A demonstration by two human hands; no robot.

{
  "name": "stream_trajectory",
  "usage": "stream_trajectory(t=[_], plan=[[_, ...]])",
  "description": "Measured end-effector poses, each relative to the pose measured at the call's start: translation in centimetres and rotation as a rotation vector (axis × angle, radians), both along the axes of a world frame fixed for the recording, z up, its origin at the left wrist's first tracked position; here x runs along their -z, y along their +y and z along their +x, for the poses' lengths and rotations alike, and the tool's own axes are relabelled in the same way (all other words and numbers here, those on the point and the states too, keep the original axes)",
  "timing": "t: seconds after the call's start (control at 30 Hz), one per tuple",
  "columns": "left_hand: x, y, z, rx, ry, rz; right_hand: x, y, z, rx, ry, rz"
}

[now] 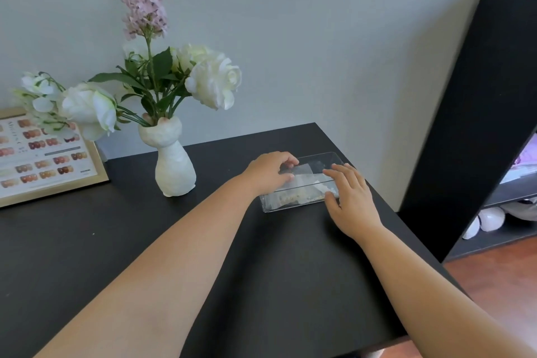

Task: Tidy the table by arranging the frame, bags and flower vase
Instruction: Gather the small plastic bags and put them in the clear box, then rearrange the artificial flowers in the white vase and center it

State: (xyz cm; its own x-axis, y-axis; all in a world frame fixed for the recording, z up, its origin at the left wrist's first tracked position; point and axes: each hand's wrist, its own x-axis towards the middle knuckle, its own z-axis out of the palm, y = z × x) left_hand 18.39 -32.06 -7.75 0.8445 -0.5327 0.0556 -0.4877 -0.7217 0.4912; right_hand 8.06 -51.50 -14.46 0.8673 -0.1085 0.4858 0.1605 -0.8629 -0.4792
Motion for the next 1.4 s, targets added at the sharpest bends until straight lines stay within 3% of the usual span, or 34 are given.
stream_trajectory(t=[0.2,0.43,0.83,1.03,1.2,1.4], plan=[[1.0,2.4,-1.0,-0.132,-0.243,-0.121,0.0,0.0,-0.1,0.052,0.019,0.011],[3.9,3.3,-2.9,-0.173,-0.064,-0.173,-0.3,-0.2,-0.1,0.101,0.057,0.063],[3.9,3.0,-4.9,-0.181,-0.051,-0.184,-0.5,-0.2,-0.4,0.114,0.072,0.104],[4.0,6.5,-6.9,-0.205,-0.044,-0.268,-0.9,0.3,-1.8,0.119,-0.14,0.167],[5.5,13.2,-8.4,-0.305,-0.034,-0.255,-1.4,3.4,-2.9,-0.036,-0.289,0.038],[6.5,21.4,-9.3,-0.494,-0.023,-0.249,-3.0,12.3,-2.6,-0.467,-0.378,-0.147]])
